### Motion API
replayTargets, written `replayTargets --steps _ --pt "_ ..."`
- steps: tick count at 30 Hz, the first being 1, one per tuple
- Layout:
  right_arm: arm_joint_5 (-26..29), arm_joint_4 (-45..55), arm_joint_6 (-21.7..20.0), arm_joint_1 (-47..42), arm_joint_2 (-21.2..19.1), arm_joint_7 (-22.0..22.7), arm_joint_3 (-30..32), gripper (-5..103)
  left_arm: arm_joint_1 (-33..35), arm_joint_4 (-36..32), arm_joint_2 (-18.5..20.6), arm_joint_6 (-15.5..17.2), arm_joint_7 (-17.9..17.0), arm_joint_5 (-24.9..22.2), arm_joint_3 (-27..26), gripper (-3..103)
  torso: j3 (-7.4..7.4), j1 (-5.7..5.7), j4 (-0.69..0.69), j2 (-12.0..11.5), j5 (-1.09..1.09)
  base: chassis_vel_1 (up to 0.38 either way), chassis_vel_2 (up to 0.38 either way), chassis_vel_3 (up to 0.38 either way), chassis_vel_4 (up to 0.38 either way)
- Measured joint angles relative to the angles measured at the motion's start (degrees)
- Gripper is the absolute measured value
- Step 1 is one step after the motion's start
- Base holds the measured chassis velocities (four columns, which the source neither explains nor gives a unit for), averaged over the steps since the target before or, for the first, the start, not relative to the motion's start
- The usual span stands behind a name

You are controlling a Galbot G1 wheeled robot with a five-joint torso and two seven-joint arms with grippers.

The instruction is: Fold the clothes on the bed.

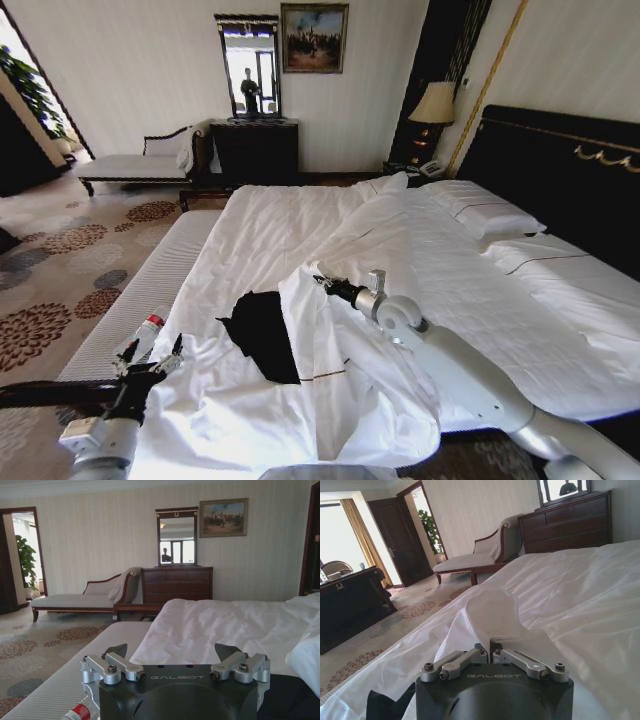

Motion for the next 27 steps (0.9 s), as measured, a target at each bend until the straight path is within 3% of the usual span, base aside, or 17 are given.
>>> replayTargets --steps 5,10,13,16,27 --pt "-0.1 2.1 0.1 -2.7 -0.1 1.0 4.5 0 0.1 -0.3 -0.2 0.0 0.0 0.0 0.3 98 0.00 0.00 0.00 0.0 0.00 0.000 0.000 0.000 0.000" --pt "-2.4 6.1 0.0 -9.7 -2.8 1.2 13.6 0 0.1 -0.8 -0.4 0.0 0.3 0.3 0.4 98 0.00 0.00 0.00 0.0 0.00 0.000 0.000 0.000 0.000" --pt "-3.7 11.6 -0.2 -18.5 -5.8 1.4 24.1 0 0.0 -1.4 -0.3 0.0 0.5 0.5 1.0 98 0.00 0.00 -0.02 0.0 0.01 0.000 0.000 0.000 0.000" --pt "-5.7 14.7 -0.1 -23.4 -6.9 1.4 29.6 0 -0.1 -1.6 0.1 0.0 0.5 0.4 1.2 98 -0.01 0.00 -0.01 0.0 -0.01 0.000 0.000 0.000 0.000" --pt "-8.4 22.4 -0.4 -45.0 -3.0 2.6 56.9 0 -1.2 -1.6 2.9 0.0 0.5 -1.2 2.5 97 -0.01 0.00 -0.01 0.0 0.01 0.000 0.000 0.000 0.000"
